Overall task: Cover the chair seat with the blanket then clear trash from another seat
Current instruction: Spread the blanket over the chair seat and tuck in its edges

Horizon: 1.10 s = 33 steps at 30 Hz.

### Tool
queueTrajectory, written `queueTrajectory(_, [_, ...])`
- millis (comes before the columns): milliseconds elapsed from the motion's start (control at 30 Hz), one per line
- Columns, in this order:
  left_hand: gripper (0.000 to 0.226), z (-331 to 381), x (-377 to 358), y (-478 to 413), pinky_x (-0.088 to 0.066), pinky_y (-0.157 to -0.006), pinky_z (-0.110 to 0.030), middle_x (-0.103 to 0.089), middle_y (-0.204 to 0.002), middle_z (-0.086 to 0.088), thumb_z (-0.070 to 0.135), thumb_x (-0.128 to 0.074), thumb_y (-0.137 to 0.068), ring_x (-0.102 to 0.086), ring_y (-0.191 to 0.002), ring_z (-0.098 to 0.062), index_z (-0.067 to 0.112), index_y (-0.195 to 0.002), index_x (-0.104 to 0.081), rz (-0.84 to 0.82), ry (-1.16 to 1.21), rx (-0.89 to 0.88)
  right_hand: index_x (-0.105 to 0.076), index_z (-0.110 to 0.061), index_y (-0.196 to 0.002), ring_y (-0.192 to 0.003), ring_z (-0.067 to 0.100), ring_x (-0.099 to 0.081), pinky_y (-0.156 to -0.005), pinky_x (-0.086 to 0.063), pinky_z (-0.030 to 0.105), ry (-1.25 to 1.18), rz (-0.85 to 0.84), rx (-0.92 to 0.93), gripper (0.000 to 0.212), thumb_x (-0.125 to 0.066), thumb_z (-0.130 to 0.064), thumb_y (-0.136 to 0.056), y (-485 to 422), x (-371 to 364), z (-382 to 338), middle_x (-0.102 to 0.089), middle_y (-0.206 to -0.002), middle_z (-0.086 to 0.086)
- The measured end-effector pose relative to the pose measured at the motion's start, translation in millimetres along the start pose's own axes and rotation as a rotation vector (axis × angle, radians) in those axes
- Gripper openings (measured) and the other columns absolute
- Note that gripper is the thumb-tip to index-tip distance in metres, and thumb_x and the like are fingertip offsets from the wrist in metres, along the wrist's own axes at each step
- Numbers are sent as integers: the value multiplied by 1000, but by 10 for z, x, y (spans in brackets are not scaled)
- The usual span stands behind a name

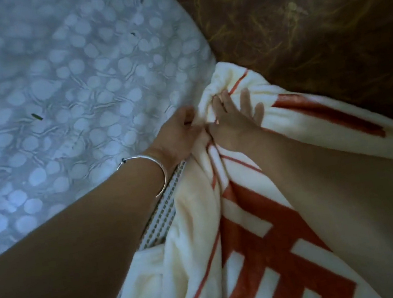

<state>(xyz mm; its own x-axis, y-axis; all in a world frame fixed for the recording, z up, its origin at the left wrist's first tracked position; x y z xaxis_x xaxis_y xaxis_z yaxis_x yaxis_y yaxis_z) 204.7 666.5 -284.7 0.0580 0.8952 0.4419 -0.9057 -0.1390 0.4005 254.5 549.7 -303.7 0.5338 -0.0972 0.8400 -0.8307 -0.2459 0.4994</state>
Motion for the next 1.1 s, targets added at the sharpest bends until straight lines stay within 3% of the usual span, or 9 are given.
queueTrajectory(100, [16, -82, 83, 387, -47, -81, -37, -58, -87, -8, 22, -46, -96, -55, -83, -22, 12, -103, -55, -32, -10, 76, -11, -25, -151, -148, 31, 6, -117, -2, 54, 47, 77, 119, 59, -35, -32, -96, 247, 129, -46, -5, -160, -7])
queueTrajectory(267, [41, -275, 128, 1233, -49, -66, -26, -58, -76, -8, 38, -35, -98, -56, -67, -20, 10, -78, -58, -126, 49, 375, -26, -27, -147, -146, 23, -10, -113, -17, 41, 215, 63, 488, 60, -40, -11, -91, 900, 71, -211, -13, -160, -7])
queueTrajectory(433, [75, -579, 239, 2107, -34, -108, -32, -50, -137, -3, 68, -50, -78, -47, -126, -21, 16, -132, -48, -353, -527, 590, -19, -32, -148, -146, 30, -5, -115, -14, 48, 372, -118, 439, 62, -35, -9, -93, 1121, -24, -241, 3, -161, -9])
queueTrajectory(633, [20, -898, 211, 2592, -55, -63, -20, -74, -81, 1, 25, -69, -81, -70, -68, -10, 14, -97, -66, -324, 419, 696, -12, -21, -151, -139, 37, -18, -113, -24, 45, 464, -111, 394, 64, -34, -5, -93, 1027, -137, -322, -3, -159, -3])
queueTrajectory(833, [30, -1134, 332, 2891, -42, -51, -20, -57, -52, 3, 41, -58, -82, -51, -46, -11, 13, -78, -67, -708, -550, 844, -22, -16, -147, -133, 38, -24, -107, -33, 49, 527, -74, 317, 64, -41, 0, -88, 1025, -233, -464, -17, -151, 3])
queueTrajectory(900, [24, -1089, 380, 2903, -46, -62, -22, -62, -55, 5, 37, -58, -84, -59, -59, -14, 15, -84, -67, -674, -753, 765, -22, -16, -147, -135, 38, -23, -109, -33, 48, 541, -75, 315, 65, -42, 0, -87, 1053, -223, -504, -12, -154, 2])
queueTrajectory(967, [31, -1134, 366, 2845, -46, -77, -26, -67, -94, -2, 29, -61, -84, -63, -91, -22, 14, -110, -58, -435, -786, 589, -18, -20, -149, -139, 37, -19, -112, -30, 47, 573, -80, 311, 67, -41, -3, -89, 1077, -215, -532, 0, -160, -2])
queueTrajectory(1033, [28, -1221, 281, 2774, -45, -82, -29, -62, -108, -3, 22, -59, -84, -59, -96, -22, 15, -110, -53, -154, -458, 456, -17, -24, -149, -140, 36, -19, -110, -28, 48, 626, -40, 305, 67, -42, -6, -89, 1107, -201, -557, 5, -160, -5])
queueTrajectory(1100, [27, -1263, 225, 2783, -46, -72, -27, -62, -94, -2, 24, -60, -83, -56, -79, -18, 16, -108, -53, -52, -131, 495, -22, -25, -147, -140, 37, -17, -107, -27, 49, 692, 21, 328, 66, -44, -5, -88, 1149, -195, -589, 3, -161, -4])
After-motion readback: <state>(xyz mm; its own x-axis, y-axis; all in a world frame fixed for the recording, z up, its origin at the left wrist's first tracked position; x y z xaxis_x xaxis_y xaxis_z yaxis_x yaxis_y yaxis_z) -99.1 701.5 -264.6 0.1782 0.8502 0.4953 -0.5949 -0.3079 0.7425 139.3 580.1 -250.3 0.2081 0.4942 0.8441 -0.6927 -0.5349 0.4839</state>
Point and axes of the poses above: each hand's wrist, its own y-axis away from the middle knuckle, its own x-axis out of the back of the hand, z = x × y, the point moved 2 cm from there along -y, towards the middle knuckle
